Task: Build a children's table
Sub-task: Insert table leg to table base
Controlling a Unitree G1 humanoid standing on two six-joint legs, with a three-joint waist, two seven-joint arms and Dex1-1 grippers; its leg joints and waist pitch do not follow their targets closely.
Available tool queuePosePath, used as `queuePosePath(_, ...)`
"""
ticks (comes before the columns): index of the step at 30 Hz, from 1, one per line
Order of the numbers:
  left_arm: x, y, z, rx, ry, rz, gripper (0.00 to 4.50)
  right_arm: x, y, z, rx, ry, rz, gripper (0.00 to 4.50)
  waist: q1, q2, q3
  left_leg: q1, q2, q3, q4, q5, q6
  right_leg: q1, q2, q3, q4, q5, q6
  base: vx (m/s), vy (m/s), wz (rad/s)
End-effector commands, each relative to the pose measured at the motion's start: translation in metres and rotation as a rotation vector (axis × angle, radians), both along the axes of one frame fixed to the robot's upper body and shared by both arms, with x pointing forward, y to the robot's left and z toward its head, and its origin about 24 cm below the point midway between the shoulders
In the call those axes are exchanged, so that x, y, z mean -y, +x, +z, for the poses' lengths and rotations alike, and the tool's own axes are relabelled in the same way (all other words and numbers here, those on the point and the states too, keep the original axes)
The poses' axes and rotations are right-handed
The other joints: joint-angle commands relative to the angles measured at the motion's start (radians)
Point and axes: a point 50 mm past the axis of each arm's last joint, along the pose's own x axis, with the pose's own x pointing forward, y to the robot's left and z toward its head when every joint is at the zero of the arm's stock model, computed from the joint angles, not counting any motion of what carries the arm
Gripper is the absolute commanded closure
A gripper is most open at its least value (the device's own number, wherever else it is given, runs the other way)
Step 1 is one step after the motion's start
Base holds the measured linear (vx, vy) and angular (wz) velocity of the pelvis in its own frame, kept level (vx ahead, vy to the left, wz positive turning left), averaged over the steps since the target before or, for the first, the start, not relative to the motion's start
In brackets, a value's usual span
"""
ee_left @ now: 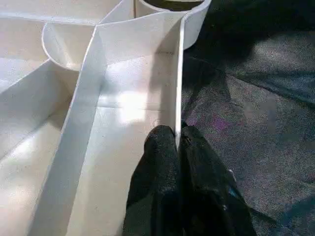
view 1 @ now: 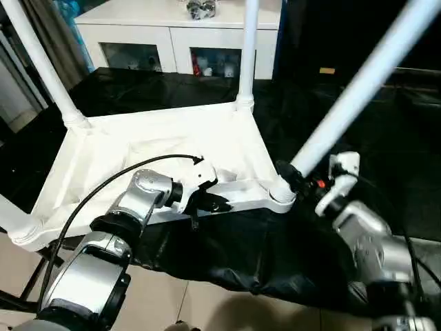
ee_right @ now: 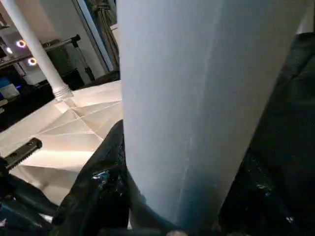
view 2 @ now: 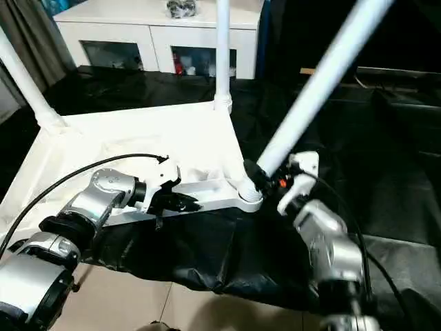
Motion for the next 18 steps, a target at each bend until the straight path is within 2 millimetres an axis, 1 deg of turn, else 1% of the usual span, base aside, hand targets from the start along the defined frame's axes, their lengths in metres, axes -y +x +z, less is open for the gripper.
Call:
queuePosePath(1, -0.002, 0.003, 0.005, 0.013, -0.085, 0.064, 4.50, 0.000, -0.013, -0.028, -0.127, -0.116, 0.013, 2.62, -0.001, -0.021, -0.055, 0.017, 0.069, -0.040, -0.086, -0.244, 0.036, 0.046, -0.091, 0.067, -0.094, -0.337, -0.157, 0.000, 0.000, 0.00)
queuePosePath(2, -0.002, 0.003, 0.005, 0.014, -0.083, 0.061, 4.50, -0.002, -0.013, -0.027, -0.120, -0.151, 0.031, 2.62, -0.001, -0.019, -0.056, 0.018, 0.070, -0.041, -0.087, -0.239, 0.037, 0.045, -0.092, 0.067, -0.094, -0.334, -0.157, 0.000, 0.000, 0.00)
queuePosePath(4, -0.002, 0.003, 0.005, 0.015, -0.080, 0.059, 4.50, -0.005, -0.014, -0.027, -0.111, -0.195, 0.058, 2.62, -0.002, -0.020, -0.055, 0.018, 0.068, -0.039, -0.086, -0.245, 0.036, 0.045, -0.091, 0.067, -0.096, -0.347, -0.155, 0.000, 0.000, 0.00)
queuePosePath(7, -0.002, 0.003, 0.004, 0.016, -0.074, 0.056, 4.50, -0.010, -0.014, -0.025, -0.103, -0.257, 0.108, 2.62, -0.002, -0.023, -0.054, 0.018, 0.068, -0.040, -0.086, -0.245, 0.039, 0.044, -0.092, 0.067, -0.098, -0.362, -0.149, 0.000, 0.000, 0.00)
queuePosePath(8, -0.002, 0.002, 0.003, 0.016, -0.073, 0.055, 4.50, -0.012, -0.014, -0.024, -0.099, -0.276, 0.126, 2.62, -0.003, -0.028, -0.053, 0.018, 0.068, -0.039, -0.087, -0.247, 0.041, 0.045, -0.092, 0.067, -0.100, -0.372, -0.145, 0.000, 0.000, 0.00)
queuePosePath(10, -0.002, 0.002, 0.003, 0.016, -0.072, 0.055, 4.50, -0.014, -0.013, -0.024, -0.093, -0.302, 0.150, 2.62, -0.003, -0.026, -0.052, 0.018, 0.068, -0.041, -0.087, -0.249, 0.042, 0.044, -0.092, 0.067, -0.101, -0.392, -0.140, 0.000, 0.000, 0.00)
queuePosePath(11, -0.002, 0.001, 0.002, 0.016, -0.070, 0.054, 4.50, -0.016, -0.013, -0.023, -0.095, -0.319, 0.174, 2.62, -0.005, -0.033, -0.051, 0.018, 0.068, -0.039, -0.087, -0.251, 0.043, 0.044, -0.091, 0.067, -0.102, -0.400, -0.136, 0.000, 0.000, 0.00)
queuePosePath(12, -0.002, 0.001, 0.002, 0.016, -0.069, 0.054, 4.50, -0.017, -0.013, -0.023, -0.096, -0.329, 0.189, 2.62, -0.004, -0.029, -0.051, 0.018, 0.067, -0.040, -0.087, -0.251, 0.044, 0.044, -0.093, 0.067, -0.102, -0.408, -0.134, 0.000, 0.000, 0.00)
queuePosePath(13, -0.002, 0.001, 0.002, 0.016, -0.069, 0.054, 4.50, -0.017, -0.013, -0.023, -0.096, -0.329, 0.189, 2.62, -0.004, -0.029, -0.051, 0.019, 0.068, -0.040, -0.087, -0.254, 0.044, 0.042, -0.092, 0.067, -0.104, -0.415, -0.130, 0.000, 0.000, 0.00)
queuePosePath(14, -0.003, 0.001, 0.001, 0.015, -0.067, 0.054, 4.50, -0.018, -0.013, -0.024, -0.108, -0.351, 0.232, 2.62, -0.004, -0.041, -0.051, 0.019, 0.068, -0.040, -0.088, -0.249, 0.046, 0.043, -0.092, 0.067, -0.103, -0.414, -0.129, 0.000, 0.000, 0.00)
queuePosePath(15, -0.003, 0.001, 0.001, 0.015, -0.066, 0.054, 4.50, -0.019, -0.014, -0.025, -0.115, -0.362, 0.253, 2.62, -0.003, -0.037, -0.052, 0.019, 0.068, -0.041, -0.088, -0.247, 0.047, 0.044, -0.093, 0.067, -0.102, -0.414, -0.129, 0.000, 0.000, 0.00)
queuePosePath(17, -0.005, 0.000, 0.001, 0.015, -0.060, 0.051, 4.50, -0.019, -0.015, -0.025, -0.119, -0.371, 0.287, 2.62, -0.004, -0.038, -0.048, 0.020, 0.067, -0.039, -0.088, -0.253, 0.050, 0.042, -0.092, 0.068, -0.106, -0.430, -0.125, 0.000, 0.000, 0.00)
queuePosePath(18, -0.005, 0.000, 0.001, 0.018, -0.052, 0.035, 4.50, -0.020, -0.015, -0.026, -0.120, -0.373, 0.310, 2.62, -0.005, -0.040, -0.045, 0.023, 0.067, -0.039, -0.091, -0.271, 0.047, 0.042, -0.093, 0.066, -0.111, -0.462, -0.117, 0.000, 0.000, 0.00)
